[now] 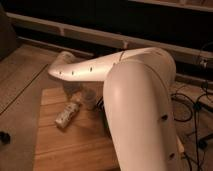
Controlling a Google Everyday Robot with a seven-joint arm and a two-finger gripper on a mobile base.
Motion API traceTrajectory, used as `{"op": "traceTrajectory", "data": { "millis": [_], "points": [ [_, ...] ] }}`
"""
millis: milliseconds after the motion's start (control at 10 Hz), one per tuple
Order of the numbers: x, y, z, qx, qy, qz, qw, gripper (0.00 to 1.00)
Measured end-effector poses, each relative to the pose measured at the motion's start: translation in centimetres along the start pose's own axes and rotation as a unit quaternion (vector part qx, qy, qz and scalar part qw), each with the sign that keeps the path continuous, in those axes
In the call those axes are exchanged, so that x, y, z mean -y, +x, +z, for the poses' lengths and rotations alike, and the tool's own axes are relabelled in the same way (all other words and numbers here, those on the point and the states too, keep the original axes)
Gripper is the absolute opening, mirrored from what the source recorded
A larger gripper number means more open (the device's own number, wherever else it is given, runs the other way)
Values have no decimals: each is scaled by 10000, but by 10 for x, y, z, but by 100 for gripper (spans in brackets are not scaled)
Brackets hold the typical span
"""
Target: Pick up the ceramic cup
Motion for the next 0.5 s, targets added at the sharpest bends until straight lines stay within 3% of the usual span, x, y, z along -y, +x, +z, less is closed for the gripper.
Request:
{"op": "traceTrajectory", "data": {
  "millis": [300, 500],
  "points": [
    [10, 11, 26, -251, 0, 193, 9995, 65],
    [13, 8, 43, -294, -114, 222, 9993, 65]
  ]
}}
